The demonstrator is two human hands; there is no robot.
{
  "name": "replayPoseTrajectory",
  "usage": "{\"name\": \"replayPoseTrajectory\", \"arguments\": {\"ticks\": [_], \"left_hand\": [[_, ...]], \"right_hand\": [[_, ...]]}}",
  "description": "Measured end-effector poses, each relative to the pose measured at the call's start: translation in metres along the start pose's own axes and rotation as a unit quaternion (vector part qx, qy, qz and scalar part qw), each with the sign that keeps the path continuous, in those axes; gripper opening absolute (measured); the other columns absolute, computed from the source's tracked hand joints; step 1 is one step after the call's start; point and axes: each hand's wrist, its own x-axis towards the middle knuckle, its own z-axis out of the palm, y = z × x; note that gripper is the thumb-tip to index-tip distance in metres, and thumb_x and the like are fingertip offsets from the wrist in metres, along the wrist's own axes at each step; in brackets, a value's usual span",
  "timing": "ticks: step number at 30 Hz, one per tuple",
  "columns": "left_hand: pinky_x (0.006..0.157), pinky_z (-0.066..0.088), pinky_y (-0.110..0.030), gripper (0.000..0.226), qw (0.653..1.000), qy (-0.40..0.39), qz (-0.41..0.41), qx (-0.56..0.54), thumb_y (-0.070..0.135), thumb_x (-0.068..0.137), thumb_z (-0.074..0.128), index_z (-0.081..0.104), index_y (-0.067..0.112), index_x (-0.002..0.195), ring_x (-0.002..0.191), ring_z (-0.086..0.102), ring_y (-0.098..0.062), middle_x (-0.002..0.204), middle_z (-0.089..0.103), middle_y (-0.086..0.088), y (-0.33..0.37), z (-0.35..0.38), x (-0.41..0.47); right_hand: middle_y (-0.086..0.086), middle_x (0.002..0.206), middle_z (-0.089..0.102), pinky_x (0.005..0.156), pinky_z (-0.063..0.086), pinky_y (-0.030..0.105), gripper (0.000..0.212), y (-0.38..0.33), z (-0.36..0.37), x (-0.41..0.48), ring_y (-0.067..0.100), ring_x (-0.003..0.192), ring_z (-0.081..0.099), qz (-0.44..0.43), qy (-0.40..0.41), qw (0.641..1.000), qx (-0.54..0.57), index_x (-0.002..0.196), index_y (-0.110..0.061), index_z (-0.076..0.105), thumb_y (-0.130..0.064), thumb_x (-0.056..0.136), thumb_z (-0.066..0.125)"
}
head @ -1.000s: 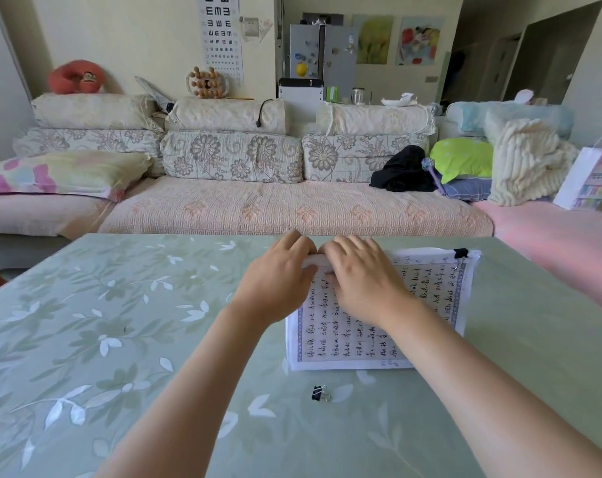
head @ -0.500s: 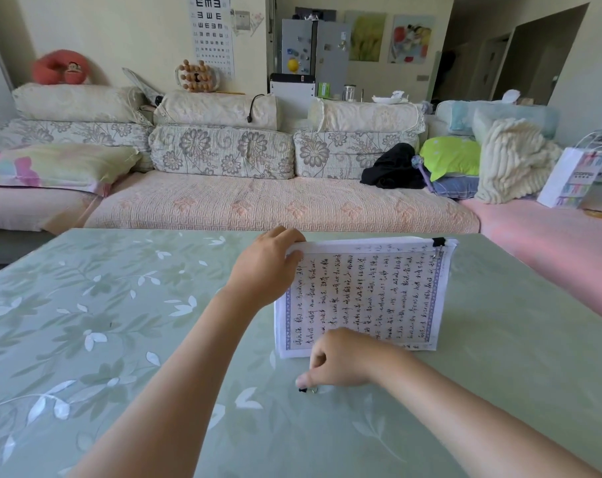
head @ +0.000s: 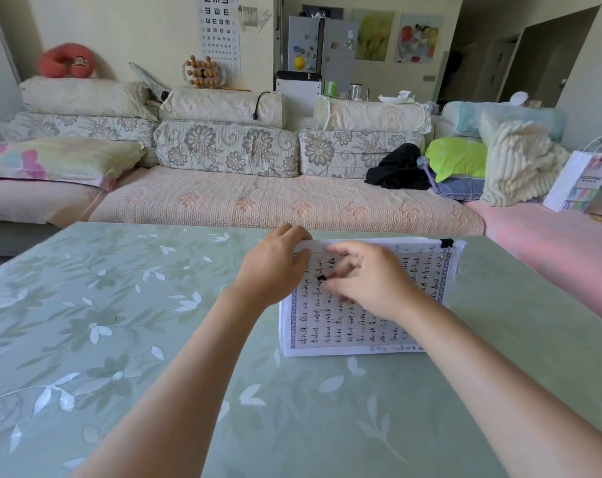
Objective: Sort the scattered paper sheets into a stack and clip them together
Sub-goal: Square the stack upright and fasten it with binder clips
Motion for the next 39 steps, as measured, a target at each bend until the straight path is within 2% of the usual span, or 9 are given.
{"name": "replayPoseTrajectory", "arguments": {"ticks": [3,7,11,17,25,27,30,35,39], "left_hand": [[0.064,0.047,-0.036,0.011,1.000,0.010,-0.002,-0.003,0.025,0.092,0.052,0.056,0.021,0.102,0.081,0.048,-0.014,0.094,0.052,0.006,0.002,0.002,-0.002],[0.065,0.048,-0.039,0.011,0.999,0.024,0.031,-0.031,0.026,0.095,0.051,0.056,0.019,0.101,0.083,0.049,-0.014,0.095,0.052,0.007,-0.002,0.005,-0.004],[0.067,0.048,-0.040,0.028,0.996,0.016,0.064,-0.054,0.037,0.098,0.045,0.061,0.015,0.103,0.082,0.052,-0.014,0.095,0.053,0.005,-0.008,0.006,-0.004],[0.059,0.043,-0.034,0.022,0.994,0.059,0.063,-0.064,0.030,0.098,0.050,0.059,0.010,0.096,0.074,0.047,-0.013,0.090,0.049,0.006,-0.005,0.011,-0.004],[0.056,0.041,-0.031,0.014,0.996,0.057,0.013,-0.067,0.030,0.096,0.056,0.059,0.016,0.094,0.075,0.049,-0.012,0.090,0.052,0.008,-0.002,0.010,-0.003],[0.055,0.037,-0.028,0.014,0.996,0.055,0.014,-0.069,0.030,0.096,0.055,0.060,0.017,0.093,0.075,0.048,-0.010,0.089,0.052,0.009,-0.002,0.010,-0.003],[0.054,0.034,-0.026,0.014,0.995,0.056,0.017,-0.076,0.031,0.096,0.055,0.061,0.018,0.092,0.074,0.047,-0.008,0.088,0.051,0.010,-0.002,0.009,-0.003],[0.051,0.029,-0.025,0.012,0.995,0.071,0.010,-0.076,0.030,0.095,0.058,0.060,0.018,0.092,0.070,0.041,-0.005,0.086,0.047,0.013,-0.001,0.011,-0.005],[0.051,0.030,-0.024,0.011,0.994,0.077,0.013,-0.077,0.029,0.095,0.058,0.060,0.018,0.092,0.072,0.041,-0.004,0.087,0.047,0.015,0.000,0.010,-0.005]], "right_hand": [[-0.016,0.074,0.064,0.070,0.051,0.020,0.029,-0.003,-0.006,0.006,0.000,0.064,0.064,-0.059,0.084,0.991,-0.084,0.110,-0.022,0.074,-0.028,0.083,0.080],[-0.009,0.088,0.063,0.071,0.058,0.033,0.019,-0.002,0.004,0.014,0.007,0.069,0.064,-0.148,0.125,0.978,-0.071,0.106,-0.014,0.076,-0.018,0.087,0.075],[-0.006,0.081,0.072,0.079,0.060,0.034,0.044,-0.005,0.010,0.017,0.009,0.071,0.071,-0.076,0.130,0.988,0.014,0.122,-0.022,0.069,-0.018,0.080,0.082],[0.002,0.079,0.076,0.060,0.062,0.036,0.027,-0.016,0.008,0.021,0.025,0.059,0.073,-0.010,0.110,0.985,0.134,0.102,-0.018,0.076,-0.015,0.076,0.085],[-0.012,0.056,0.068,0.054,0.056,0.019,0.010,-0.021,-0.013,0.028,0.013,0.045,0.066,-0.098,0.121,0.987,-0.038,0.091,-0.019,0.080,-0.016,0.081,0.082],[-0.019,0.061,0.068,0.054,0.050,0.012,0.008,-0.020,-0.010,0.029,0.010,0.042,0.063,-0.141,0.126,0.979,-0.077,0.088,-0.018,0.081,-0.015,0.080,0.082],[-0.009,0.066,0.073,0.056,0.047,0.009,0.004,-0.020,-0.009,0.031,0.008,0.041,0.061,-0.187,0.139,0.965,-0.120,0.085,-0.017,0.081,-0.015,0.081,0.081],[-0.022,0.066,0.062,0.061,0.040,0.008,0.004,-0.022,-0.004,0.036,-0.019,0.056,0.055,-0.250,0.147,0.942,-0.171,0.083,-0.012,0.081,-0.011,0.079,0.082],[-0.013,0.076,0.073,0.053,0.052,0.020,0.025,-0.023,-0.009,0.040,0.005,0.041,0.057,-0.126,0.099,0.984,-0.075,0.104,-0.024,0.077,-0.016,0.080,0.082]]}}
